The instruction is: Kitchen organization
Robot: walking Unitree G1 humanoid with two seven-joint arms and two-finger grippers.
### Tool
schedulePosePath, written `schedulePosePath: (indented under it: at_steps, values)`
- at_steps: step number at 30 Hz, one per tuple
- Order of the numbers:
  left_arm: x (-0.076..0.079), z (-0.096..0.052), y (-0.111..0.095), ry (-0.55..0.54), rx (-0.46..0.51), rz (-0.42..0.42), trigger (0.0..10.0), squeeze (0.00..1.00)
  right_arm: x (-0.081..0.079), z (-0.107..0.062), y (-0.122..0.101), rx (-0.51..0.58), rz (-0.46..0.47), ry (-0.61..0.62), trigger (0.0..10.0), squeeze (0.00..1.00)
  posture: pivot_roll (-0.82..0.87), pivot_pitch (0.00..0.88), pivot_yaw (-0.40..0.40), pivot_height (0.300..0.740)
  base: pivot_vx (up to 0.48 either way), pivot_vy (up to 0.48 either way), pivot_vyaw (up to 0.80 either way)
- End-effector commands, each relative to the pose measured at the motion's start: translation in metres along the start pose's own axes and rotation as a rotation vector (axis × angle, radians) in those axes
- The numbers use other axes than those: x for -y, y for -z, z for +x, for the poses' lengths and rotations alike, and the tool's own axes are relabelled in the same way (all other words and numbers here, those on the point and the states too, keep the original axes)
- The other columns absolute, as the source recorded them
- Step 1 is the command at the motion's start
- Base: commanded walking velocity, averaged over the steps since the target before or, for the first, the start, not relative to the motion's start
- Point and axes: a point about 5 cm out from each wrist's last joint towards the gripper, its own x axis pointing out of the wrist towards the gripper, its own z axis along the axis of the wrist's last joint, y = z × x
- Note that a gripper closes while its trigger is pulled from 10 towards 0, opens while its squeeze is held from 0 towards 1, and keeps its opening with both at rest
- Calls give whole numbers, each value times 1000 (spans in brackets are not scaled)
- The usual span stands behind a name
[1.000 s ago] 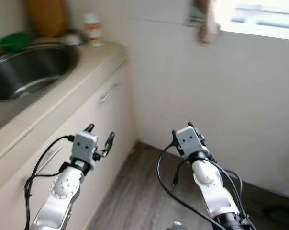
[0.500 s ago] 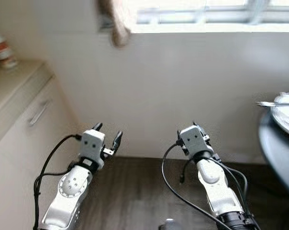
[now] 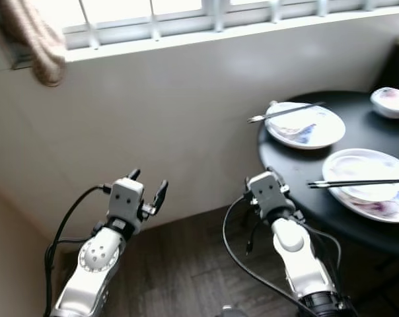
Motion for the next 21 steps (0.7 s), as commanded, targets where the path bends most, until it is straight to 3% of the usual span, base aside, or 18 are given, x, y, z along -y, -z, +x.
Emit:
schedulePosePath:
  at_steps: [1,3,5,6,11,16,21]
  values:
    - [-4,-1,0,-12,-3,3,10000,0,-4,2,-8,40,-35,-19,10000,0,-154,0,52,740,0,0,0]
    - [-4,-1,0,-12,-4,2,10000,0,-5,2,-10,56,-89,-31,10000,0,-154,0,52,740,0,0,0]
    - [-4,-1,0,-12,-6,1,10000,0,-5,1,-9,64,-264,-35,10000,0,-156,0,52,740,0,0,0]
    - [-4,-1,0,-12,-6,1,10000,0,-5,0,-8,65,-281,-35,10000,0,-156,0,52,740,0,0,0]
    - [-3,0,0,-12,-8,-4,10000,0,20,2,6,-51,-484,88,10000,0,-161,0,50,740,0,0,0]
    - [-3,0,1,-12,-11,-11,10000,0,32,1,15,-133,-569,150,10000,0,-162,0,50,740,0,0,0]
    - [-3,-1,1,-11,-12,-16,10000,0,36,-1,21,-182,-566,176,10000,0,-160,0,48,740,0,0,0]
